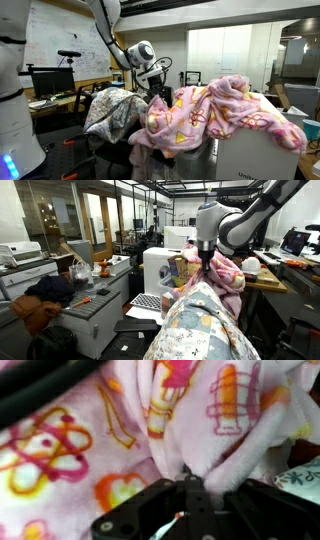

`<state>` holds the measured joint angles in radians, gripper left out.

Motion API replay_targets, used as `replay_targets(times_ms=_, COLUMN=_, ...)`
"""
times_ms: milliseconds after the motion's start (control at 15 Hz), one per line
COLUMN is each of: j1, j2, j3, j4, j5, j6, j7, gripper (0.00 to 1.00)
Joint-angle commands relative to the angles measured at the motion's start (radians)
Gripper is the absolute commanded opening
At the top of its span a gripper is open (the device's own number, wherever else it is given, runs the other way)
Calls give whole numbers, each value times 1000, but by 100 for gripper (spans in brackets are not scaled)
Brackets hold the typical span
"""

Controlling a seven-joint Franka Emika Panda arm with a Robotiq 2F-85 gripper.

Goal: Place the pink fleece blanket on the clear storage bin

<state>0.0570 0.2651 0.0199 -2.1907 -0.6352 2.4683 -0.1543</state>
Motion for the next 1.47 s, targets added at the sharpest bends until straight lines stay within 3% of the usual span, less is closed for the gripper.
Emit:
replay_targets(times_ms=0, j1=12, j2=-66, j3=-51, j4=28, j5=-84, j6=-15, j7=121, gripper=2)
replay_targets(times_ms=400, j1=-27, j2=-126, j3=-115, j4=123, j5=-188, j6=-35, j7=304, gripper=2)
replay_targets(times_ms=867, j1=-58, j2=-141, j3=-139, j4=252, j5=-290, j6=-79, j7=494, gripper=2)
replay_targets(times_ms=1400, j1=-59, j2=-132, j3=-136, j4=439, j5=-474, j6=-288, j7=714, gripper=2)
